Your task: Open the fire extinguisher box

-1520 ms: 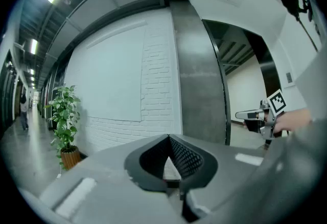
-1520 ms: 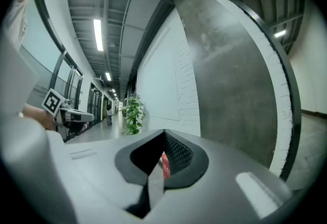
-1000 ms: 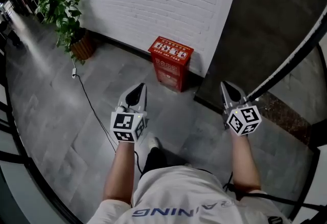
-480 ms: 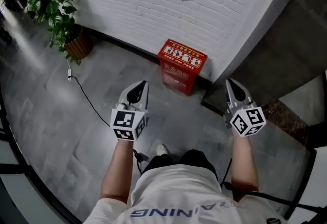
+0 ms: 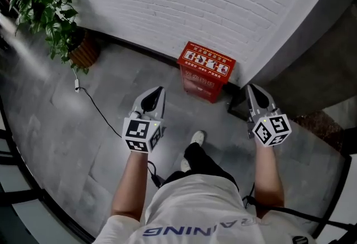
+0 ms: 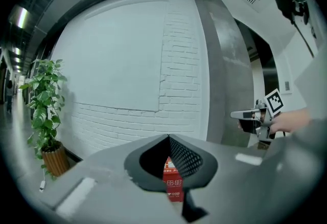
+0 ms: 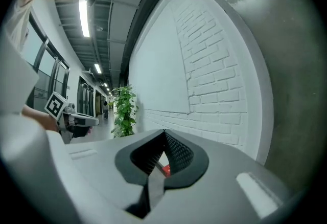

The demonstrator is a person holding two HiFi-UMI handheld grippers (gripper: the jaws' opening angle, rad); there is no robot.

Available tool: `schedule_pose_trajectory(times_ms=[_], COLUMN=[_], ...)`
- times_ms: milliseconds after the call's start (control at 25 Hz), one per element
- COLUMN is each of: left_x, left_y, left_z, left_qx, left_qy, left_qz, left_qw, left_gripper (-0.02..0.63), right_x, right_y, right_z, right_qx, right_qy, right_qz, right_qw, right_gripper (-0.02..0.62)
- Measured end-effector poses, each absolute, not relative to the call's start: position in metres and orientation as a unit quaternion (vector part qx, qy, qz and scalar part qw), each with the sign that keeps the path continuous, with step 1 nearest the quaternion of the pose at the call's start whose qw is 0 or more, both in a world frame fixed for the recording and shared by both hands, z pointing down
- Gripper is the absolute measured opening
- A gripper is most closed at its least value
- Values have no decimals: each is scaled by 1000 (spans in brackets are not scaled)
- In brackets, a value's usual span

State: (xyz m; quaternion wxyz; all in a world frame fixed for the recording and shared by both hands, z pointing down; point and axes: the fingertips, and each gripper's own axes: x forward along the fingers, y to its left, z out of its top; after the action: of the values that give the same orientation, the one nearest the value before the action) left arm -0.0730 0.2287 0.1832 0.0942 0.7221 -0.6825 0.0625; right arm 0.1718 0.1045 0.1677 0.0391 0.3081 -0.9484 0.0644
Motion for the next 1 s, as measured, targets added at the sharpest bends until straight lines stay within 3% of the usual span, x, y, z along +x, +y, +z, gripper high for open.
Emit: schedule_pose_trajectory(times_ms=[640, 1000], left_x=[-118, -122], left_y=[16, -63], left_z=[244, 377], left_qx=[770, 803], left_qy=[-620, -570], left_qz=[118, 138], left_qw=[95, 106], left_gripper=[6, 6], right_x=[154, 155], right_y=[-67, -99], right_z=[249, 372], right_qx=[389, 463], right_qy=[-912, -869], right_qz=[117, 165], right_qw=[49, 54], right_gripper=[3, 3])
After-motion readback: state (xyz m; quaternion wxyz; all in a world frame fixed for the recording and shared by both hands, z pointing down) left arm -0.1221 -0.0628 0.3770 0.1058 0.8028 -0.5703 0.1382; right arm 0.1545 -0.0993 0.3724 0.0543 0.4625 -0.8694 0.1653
